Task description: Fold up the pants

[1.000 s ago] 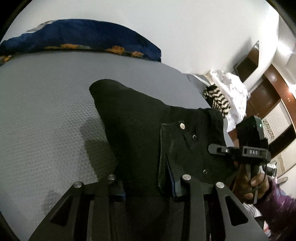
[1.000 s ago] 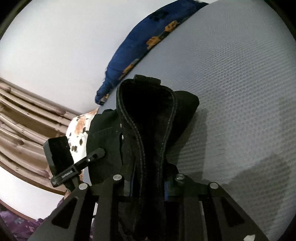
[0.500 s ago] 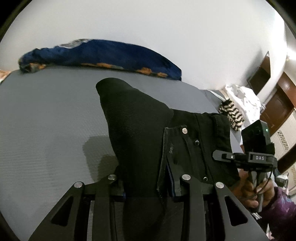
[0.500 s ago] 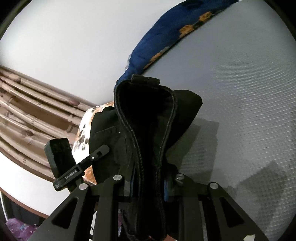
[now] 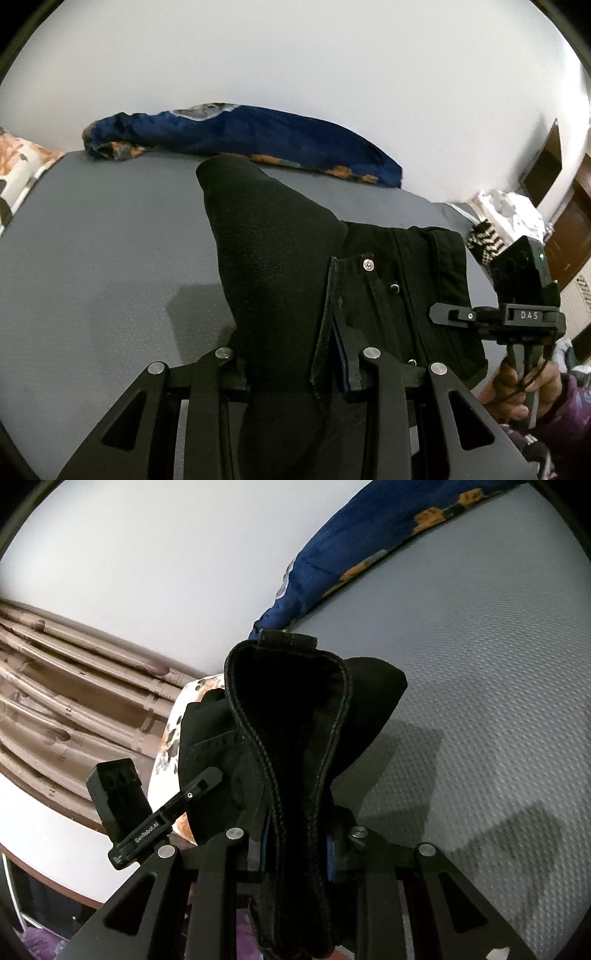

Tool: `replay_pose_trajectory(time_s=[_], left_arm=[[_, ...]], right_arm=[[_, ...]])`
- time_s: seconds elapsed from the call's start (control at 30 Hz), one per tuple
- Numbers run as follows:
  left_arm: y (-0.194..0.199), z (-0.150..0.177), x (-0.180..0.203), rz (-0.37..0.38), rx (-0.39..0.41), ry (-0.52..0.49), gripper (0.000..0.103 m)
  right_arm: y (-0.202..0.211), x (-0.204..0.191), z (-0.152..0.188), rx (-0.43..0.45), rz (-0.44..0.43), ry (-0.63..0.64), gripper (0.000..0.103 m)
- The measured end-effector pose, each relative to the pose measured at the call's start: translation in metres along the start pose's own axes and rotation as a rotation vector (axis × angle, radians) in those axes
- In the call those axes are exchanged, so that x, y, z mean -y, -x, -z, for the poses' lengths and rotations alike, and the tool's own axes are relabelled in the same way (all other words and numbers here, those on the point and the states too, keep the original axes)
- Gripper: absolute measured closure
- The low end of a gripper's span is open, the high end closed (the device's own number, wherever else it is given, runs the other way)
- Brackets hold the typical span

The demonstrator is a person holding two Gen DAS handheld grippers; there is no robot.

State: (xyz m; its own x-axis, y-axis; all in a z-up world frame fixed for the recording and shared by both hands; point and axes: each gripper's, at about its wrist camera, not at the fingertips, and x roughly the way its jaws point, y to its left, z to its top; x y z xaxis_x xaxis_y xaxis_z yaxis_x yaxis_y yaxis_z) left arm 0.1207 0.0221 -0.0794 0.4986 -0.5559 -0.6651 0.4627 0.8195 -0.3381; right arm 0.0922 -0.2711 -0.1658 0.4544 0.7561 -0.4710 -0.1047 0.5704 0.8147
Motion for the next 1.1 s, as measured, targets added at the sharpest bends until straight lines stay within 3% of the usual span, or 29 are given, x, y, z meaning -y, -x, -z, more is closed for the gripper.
replay_pose_trajectory(time_s=[0.4,1.1], left_arm=[[-0.005,-0.026,-0.041,-0.033,0.032,0.036,0.071],[-0.049,-0.079,-0.09,-0.071,0.05,0.058,0.071]], right_arm=[[-0.039,-0.014,-0.025,-0.028,-0.014,0.006,0.081],[-0.078,-0.01,-0.079,-0.026,-0.047,-0.024,0.081]])
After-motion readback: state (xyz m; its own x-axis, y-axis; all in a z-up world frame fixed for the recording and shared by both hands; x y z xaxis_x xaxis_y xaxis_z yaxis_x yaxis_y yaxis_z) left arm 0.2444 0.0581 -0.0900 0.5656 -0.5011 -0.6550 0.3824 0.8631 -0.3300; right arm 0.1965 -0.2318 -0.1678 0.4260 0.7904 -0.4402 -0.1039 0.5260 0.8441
